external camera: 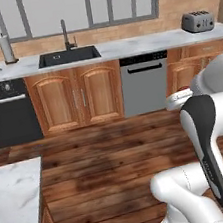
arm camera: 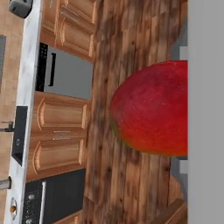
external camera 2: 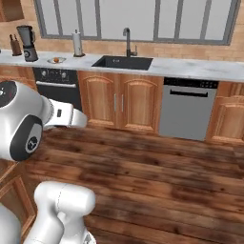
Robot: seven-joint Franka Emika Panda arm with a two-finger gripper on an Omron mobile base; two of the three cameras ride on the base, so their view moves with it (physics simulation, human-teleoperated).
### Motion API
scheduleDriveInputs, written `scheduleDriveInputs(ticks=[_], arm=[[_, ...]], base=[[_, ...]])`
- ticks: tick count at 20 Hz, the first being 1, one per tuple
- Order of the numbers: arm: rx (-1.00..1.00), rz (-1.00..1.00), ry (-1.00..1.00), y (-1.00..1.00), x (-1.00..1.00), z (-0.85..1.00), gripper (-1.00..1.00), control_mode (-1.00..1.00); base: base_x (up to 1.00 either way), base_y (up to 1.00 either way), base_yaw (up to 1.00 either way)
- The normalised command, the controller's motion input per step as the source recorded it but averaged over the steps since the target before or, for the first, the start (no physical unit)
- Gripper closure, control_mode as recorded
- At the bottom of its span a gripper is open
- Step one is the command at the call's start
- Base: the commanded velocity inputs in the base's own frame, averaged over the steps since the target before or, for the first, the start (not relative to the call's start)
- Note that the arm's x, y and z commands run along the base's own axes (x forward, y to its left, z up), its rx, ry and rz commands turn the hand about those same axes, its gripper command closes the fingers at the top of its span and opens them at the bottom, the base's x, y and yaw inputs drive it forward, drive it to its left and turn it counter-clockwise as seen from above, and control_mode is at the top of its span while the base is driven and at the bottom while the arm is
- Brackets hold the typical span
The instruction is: Pick the tangerine and mango from the fridge and place them on the plate next to the blender to make a fruit smoothie.
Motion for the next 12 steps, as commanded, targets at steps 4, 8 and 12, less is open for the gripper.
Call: scheduleDriveInputs(ticks=[4,8,12], arm=[[0.00,0.00,0.00,0.00,0.00,0.00,1.00,1.00],[0.00,0.00,0.00,0.00,0.00,0.00,1.00,1.00],[0.00,0.00,0.00,0.00,0.00,0.00,1.00,1.00]], base=[[1.00,0.09,0.14],[1.00,0.19,0.20],[1.00,0.39,0.29]])
